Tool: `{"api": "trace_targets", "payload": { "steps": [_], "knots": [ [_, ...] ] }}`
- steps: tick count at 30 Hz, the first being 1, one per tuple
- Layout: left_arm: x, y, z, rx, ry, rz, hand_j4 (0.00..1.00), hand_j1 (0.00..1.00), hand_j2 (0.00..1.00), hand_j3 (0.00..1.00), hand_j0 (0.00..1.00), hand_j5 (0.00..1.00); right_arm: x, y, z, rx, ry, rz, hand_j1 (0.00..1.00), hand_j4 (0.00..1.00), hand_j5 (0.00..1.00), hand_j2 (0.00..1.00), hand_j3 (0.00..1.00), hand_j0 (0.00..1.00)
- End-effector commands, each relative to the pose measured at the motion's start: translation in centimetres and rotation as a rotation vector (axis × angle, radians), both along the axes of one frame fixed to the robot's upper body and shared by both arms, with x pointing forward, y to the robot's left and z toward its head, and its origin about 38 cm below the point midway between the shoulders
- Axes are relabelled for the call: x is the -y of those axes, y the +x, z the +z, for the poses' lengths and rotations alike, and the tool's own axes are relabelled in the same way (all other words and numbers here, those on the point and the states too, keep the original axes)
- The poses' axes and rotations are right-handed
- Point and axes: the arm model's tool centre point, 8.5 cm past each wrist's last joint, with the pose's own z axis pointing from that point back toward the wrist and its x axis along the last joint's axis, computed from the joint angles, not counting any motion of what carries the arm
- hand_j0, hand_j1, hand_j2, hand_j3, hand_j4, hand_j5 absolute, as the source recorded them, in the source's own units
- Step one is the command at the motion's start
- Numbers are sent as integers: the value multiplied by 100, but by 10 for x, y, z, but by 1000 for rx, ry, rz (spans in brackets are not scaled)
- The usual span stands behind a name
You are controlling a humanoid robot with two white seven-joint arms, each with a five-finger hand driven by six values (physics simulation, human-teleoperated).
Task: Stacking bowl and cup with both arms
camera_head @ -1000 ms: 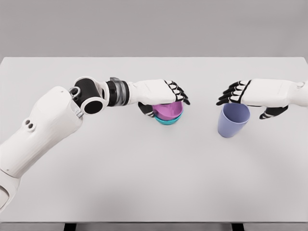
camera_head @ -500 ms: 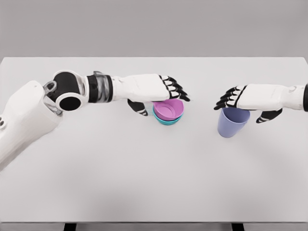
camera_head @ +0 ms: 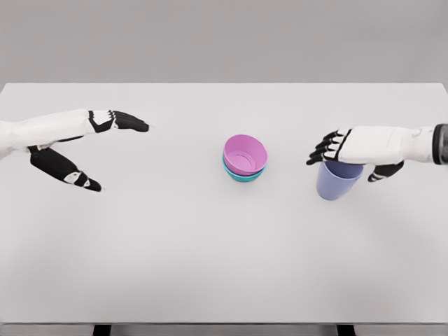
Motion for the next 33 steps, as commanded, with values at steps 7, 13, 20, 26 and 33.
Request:
{"api": "trace_targets", "payload": {
  "steps": [7, 13, 20, 26, 33],
  "knots": [
    [-16, 2, -2, -31, -17, 45, 100, 100, 100, 100, 100, 100, -5, -3, -5, -17, 1, 14, 100, 100, 100, 100, 100, 100],
    [-12, 2, -4, -31, -22, 35, 100, 100, 100, 100, 100, 100, -9, -3, -10, -28, 3, 24, 89, 89, 89, 89, 89, 89],
    [-12, 1, -5, -36, -22, 36, 100, 100, 100, 100, 100, 100, -12, -2, -8, -24, 11, 29, 74, 74, 74, 74, 74, 74],
    [-12, 1, -5, -36, -22, 36, 100, 100, 100, 100, 100, 100, -15, 5, 8, 14, 23, 29, 64, 64, 64, 64, 64, 64],
    [-12, 1, -5, -35, -22, 37, 100, 100, 100, 100, 100, 100, -24, 11, 32, 72, 36, 53, 64, 64, 64, 64, 64, 64]
  ]
}}
